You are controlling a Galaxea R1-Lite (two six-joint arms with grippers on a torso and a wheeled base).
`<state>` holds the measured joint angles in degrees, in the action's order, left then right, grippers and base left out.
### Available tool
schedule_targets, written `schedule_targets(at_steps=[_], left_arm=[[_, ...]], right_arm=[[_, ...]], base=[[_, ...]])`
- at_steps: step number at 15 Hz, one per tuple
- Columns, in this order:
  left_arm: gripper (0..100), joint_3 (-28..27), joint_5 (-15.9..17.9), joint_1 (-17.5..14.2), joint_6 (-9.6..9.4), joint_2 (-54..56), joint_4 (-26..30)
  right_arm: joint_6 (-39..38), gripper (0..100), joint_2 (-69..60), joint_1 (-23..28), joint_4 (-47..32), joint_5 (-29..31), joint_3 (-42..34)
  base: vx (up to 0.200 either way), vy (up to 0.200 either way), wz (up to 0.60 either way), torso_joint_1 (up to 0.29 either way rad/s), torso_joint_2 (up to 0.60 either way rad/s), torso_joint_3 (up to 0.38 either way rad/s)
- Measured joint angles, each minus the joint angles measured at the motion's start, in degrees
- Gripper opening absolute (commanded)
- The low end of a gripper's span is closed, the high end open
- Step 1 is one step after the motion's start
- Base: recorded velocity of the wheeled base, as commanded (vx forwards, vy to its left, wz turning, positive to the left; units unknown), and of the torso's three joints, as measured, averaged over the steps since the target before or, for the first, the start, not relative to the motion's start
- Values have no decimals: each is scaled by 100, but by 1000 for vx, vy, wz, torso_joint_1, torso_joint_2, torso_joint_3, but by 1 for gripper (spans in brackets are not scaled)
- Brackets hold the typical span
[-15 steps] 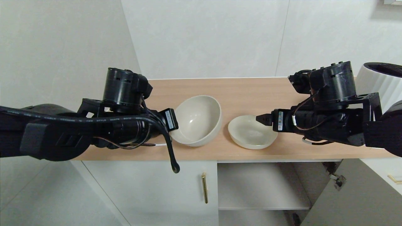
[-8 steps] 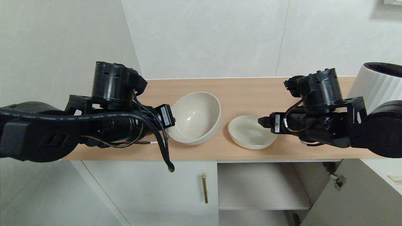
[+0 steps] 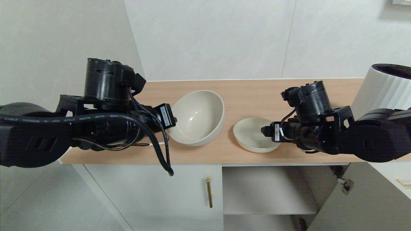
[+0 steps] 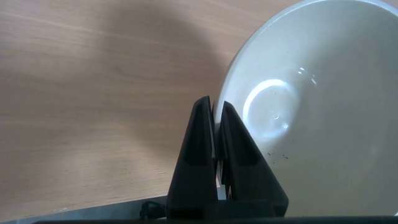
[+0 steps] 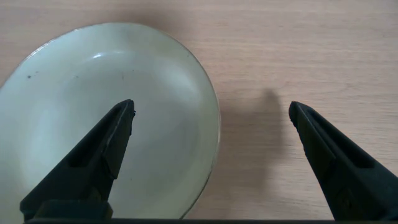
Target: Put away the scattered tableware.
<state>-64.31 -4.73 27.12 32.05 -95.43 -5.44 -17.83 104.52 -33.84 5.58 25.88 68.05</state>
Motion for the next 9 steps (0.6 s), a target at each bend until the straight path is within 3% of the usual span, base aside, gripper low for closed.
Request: schedule_targets(at_steps=[3,4,9], left_arm=[[0,4,0,5,2,11,-4],[0,4,0,5,5,15,-6],[0,-2,-2,5,2,17,-17]], right_arm=[[0,100,41,5,-4,-2,6],[-1,0,50,2,-4,-2,6],[-1,0,55,5,-77,-12,11]], base=[[0,0,0,0,0,0],[0,0,0,0,0,0],[0,0,0,0,0,0]])
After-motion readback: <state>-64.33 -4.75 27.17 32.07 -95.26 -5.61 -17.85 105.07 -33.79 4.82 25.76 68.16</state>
